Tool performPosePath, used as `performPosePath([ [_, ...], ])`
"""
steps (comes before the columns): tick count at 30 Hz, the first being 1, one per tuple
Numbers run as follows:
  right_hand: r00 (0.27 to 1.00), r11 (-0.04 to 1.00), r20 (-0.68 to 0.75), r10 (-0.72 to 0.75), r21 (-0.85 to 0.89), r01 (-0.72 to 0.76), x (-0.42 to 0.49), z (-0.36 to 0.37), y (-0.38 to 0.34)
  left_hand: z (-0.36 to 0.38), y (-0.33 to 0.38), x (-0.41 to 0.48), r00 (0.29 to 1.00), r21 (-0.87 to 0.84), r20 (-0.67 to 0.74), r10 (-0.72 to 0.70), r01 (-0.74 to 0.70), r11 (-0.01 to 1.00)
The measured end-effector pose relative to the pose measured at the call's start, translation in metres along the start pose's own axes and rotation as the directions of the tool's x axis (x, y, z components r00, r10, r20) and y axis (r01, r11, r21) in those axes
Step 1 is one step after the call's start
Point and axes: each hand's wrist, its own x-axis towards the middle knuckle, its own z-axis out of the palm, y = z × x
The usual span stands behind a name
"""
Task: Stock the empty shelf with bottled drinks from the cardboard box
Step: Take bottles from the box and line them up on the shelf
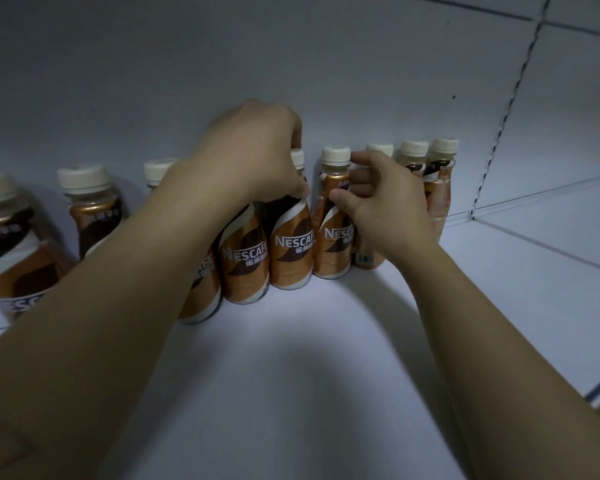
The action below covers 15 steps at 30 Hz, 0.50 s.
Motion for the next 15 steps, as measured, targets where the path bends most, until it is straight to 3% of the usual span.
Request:
performPosePath([
  [3,0.997,0.999,-0.08,-0.005,-0.034,0.003,-0.001,-0.001,0.0,-0.001,-0.001,0.001,1.0,0.006,0.009,0.011,-0.011,1.0],
  [10,0.996,0.975,-0.064,-0.054,-0.219,0.039,-0.01,0.009,0.0,-0.001,0.0,0.001,1.0,-0.007,0.019,0.008,-0.008,1.0],
  [15,0.995,0.981,-0.098,-0.024,-0.195,0.004,-0.012,0.012,0.001,-0.001,0.0,0.0,1.0,0.024,0.021,0.011,-0.011,1.0],
])
